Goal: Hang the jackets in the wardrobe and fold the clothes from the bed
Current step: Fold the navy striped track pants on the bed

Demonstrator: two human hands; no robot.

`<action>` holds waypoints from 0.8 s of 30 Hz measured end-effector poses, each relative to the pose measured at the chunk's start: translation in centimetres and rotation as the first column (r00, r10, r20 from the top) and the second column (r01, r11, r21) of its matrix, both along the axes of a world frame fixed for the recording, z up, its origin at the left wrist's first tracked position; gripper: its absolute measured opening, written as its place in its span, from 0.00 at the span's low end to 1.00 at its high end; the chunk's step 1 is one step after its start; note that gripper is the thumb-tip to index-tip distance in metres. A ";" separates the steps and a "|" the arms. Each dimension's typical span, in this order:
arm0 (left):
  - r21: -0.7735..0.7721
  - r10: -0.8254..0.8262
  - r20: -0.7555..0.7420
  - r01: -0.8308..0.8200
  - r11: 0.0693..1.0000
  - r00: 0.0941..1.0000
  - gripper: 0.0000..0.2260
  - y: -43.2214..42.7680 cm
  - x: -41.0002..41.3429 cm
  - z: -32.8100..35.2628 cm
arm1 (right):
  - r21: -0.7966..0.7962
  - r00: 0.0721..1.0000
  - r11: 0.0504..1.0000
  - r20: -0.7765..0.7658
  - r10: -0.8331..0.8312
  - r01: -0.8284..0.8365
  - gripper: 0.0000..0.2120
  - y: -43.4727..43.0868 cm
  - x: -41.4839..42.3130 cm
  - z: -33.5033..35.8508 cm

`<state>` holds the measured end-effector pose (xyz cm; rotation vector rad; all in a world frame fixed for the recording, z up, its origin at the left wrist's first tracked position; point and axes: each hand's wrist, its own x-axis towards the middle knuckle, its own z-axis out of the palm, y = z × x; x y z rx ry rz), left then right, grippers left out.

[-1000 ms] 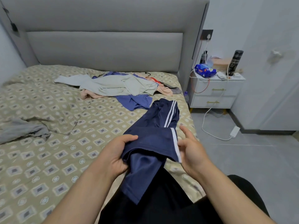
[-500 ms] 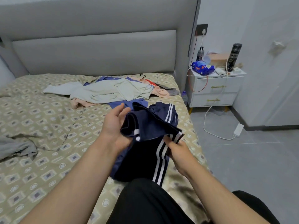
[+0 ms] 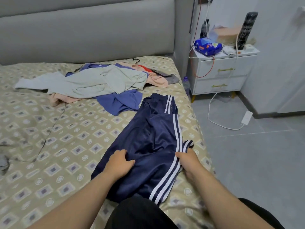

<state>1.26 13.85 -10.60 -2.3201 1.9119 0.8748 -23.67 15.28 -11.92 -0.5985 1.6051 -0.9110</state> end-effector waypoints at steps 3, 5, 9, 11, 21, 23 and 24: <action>-0.035 -0.065 0.076 0.067 0.997 0.995 0.18 -0.1 0.0 -0.8 | -0.021 1.000 1.000 0.025 -0.010 0.010 0.13 -0.5 0.4 -0.5; 0.026 -0.108 -0.102 0.111 0.993 0.989 0.15 -0.4 -0.8 -0.7 | -0.093 0.997 0.996 0.077 0.005 0.003 0.15 -1.2 0.5 -0.4; 0.049 -0.093 -0.316 0.114 0.992 0.944 0.07 -0.9 -1.6 -0.1 | -0.150 0.943 0.981 0.324 -0.072 0.126 0.15 -2.8 -0.1 0.0; 0.010 -0.008 -0.342 0.012 1.000 0.940 0.04 -1.3 -0.9 -0.1 | -0.066 0.918 0.975 0.357 -0.174 0.211 0.14 -2.9 -0.5 -0.7; 0.057 0.024 -0.194 -0.013 0.998 0.981 0.10 -6.1 -3.0 2.9 | 0.142 0.915 0.957 0.286 -0.285 0.254 0.12 -2.3 -0.9 -1.9; 0.036 0.074 -0.331 -0.066 0.997 0.941 0.13 -7.4 -5.2 2.6 | 0.078 0.936 0.945 0.136 -0.324 0.316 0.13 -2.4 -0.8 -1.6; 0.062 0.101 -0.377 -0.084 0.995 0.920 0.14 -8.0 -6.2 2.2 | -0.009 0.940 0.942 -0.057 -0.336 0.336 0.14 -2.4 -0.7 -1.2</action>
